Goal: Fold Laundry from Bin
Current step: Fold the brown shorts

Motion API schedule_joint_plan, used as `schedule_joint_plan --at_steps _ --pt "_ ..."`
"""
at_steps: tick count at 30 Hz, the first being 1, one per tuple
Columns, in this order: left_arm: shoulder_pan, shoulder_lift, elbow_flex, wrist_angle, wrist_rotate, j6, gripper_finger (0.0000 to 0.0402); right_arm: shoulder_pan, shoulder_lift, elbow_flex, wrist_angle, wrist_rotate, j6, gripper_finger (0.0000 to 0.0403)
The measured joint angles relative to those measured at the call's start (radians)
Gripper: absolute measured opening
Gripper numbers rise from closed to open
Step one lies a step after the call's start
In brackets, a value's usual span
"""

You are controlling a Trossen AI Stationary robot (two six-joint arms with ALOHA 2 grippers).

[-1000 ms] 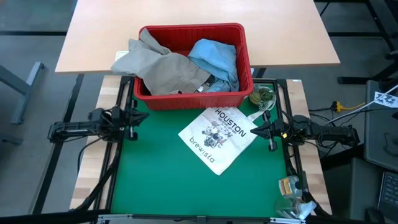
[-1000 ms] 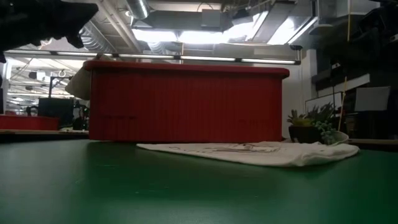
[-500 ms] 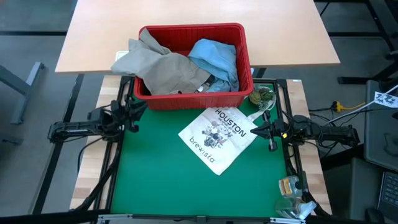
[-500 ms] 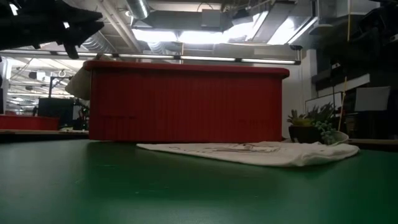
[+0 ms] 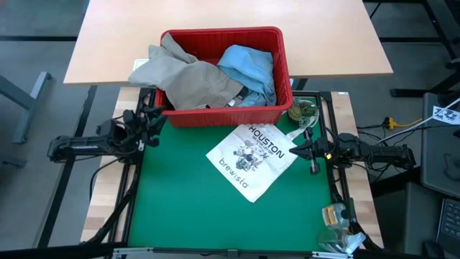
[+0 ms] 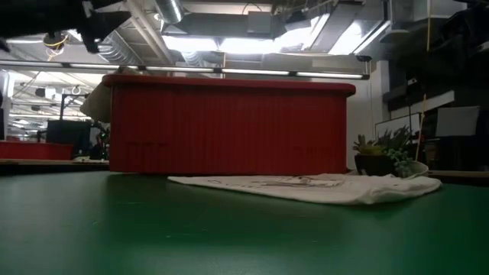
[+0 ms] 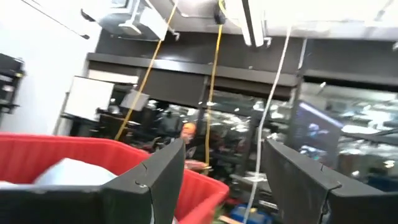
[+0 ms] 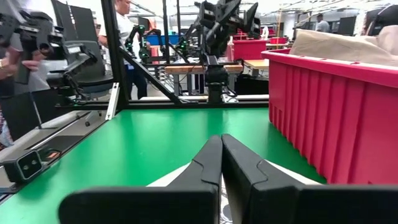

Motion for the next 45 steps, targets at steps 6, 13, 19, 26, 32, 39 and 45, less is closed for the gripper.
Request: schedule_joint_plan --at_steps 6,13,19,26,32,39,45 --pt "0.0 0.212 0.184 -0.027 -0.102 0.021 0.0205 0.0 0.0 0.0 0.0 0.003 0.0 0.001" --pt "0.0 0.38 0.436 -0.285 -0.288 -0.043 0.0197 0.0 0.0 0.0 0.0 0.004 0.0 0.001" --pt "0.0 0.445 0.612 -0.662 -0.342 -0.252 0.0192 0.0 0.0 0.0 0.0 0.004 0.0 0.001" --pt "0.0 0.466 0.662 -0.97 -0.342 -0.58 0.0191 0.0 0.0 0.0 -0.001 0.004 0.0 0.001" --pt "0.033 0.467 0.662 -1.143 -0.342 -0.744 0.0191 0.0 0.0 0.0 -0.001 0.004 0.0 0.001" --pt "0.17 0.479 0.662 -1.166 -0.341 -0.747 0.0191 0.0 0.0 0.0 -0.001 0.004 0.0 0.001" --pt "0.302 0.523 0.662 -1.193 -0.255 -0.747 0.0191 0.0 0.0 0.0 -0.001 0.004 0.0 0.001"
